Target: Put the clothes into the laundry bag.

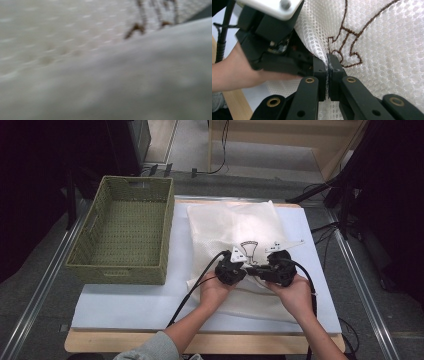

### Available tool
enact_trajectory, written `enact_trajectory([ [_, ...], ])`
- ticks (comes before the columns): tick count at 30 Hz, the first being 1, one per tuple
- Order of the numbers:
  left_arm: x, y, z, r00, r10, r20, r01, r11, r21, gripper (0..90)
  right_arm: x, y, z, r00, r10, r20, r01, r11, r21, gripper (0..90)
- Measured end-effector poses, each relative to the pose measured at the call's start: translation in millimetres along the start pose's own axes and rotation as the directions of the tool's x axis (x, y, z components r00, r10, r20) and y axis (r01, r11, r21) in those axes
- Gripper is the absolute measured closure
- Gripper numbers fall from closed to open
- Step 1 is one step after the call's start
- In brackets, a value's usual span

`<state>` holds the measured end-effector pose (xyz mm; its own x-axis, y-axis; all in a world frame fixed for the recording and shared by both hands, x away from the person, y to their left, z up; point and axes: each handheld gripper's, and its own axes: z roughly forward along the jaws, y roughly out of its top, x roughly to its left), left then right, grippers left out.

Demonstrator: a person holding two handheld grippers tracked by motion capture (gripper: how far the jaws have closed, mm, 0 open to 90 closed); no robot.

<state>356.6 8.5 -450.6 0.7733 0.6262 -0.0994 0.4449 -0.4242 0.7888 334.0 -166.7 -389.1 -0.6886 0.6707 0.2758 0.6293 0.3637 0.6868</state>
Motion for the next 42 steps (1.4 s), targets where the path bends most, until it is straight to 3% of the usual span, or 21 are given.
enact_trajectory([
  [6,9.3,0.1,1.5,0.9997,-0.016,-0.02,0.016,0.9999,-0.006,90.0,0.0,1.1,-2.0,0.9999,0.003,-0.016,-0.004,1.0,-0.012,88.7],
  [9,15.8,-1.8,5.5,0.998,-0.063,0.006,0.062,0.9979,0.017,90.0,-1.4,0.3,-0.1,0.9999,0.008,-0.012,-0.008,1.0,-0.006,88.6],
  [13,17.2,-3.3,3.1,0.9976,-0.062,0.032,0.06,0.9972,0.043,90.0,-4.3,-2.0,5.9,1.0,0.007,0.0,-0.007,1.0,0.01,88.3],
  [17,14.9,-3.5,-3.1,0.9976,-0.037,0.057,0.032,0.9955,0.089,90.0,-8.6,-4.1,8.4,1.0,-0.001,-0.002,0.001,1.0,0.007,87.9],
  [22,14.3,-6.2,-15.6,0.9949,-0.053,0.085,0.046,0.9955,0.082,89.1,-10.9,-4.5,6.4,1.0,0.002,0.007,-0.002,1.0,0.003,87.8],
  [28,12.6,-8.3,-32.7,0.9944,-0.034,0.1,0.025,0.9952,0.094,88.5,-13.2,-5.2,7.0,1.0,0.008,0.005,-0.008,1.0,0.008,87.6],
  [31,9.0,-5.1,-43.3,0.9936,-0.004,0.113,-0.008,0.995,0.1,88.4,-14.2,-5.9,7.7,0.9999,0.012,0.007,-0.012,1.0,0.014,87.6],
  [35,4.2,-1.5,-52.4,0.99,0.007,0.141,-0.021,0.9949,0.098,88.4,-14.9,-6.2,6.8,0.9998,0.019,0.002,-0.019,1.0,0.016,87.7],
  [42,-1.8,8.4,-53.0,0.9895,0.045,0.137,-0.057,0.9943,0.09,88.5,-9.7,-5.8,2.8,0.9999,0.009,-0.007,-0.009,1.0,0.018,87.7],
])
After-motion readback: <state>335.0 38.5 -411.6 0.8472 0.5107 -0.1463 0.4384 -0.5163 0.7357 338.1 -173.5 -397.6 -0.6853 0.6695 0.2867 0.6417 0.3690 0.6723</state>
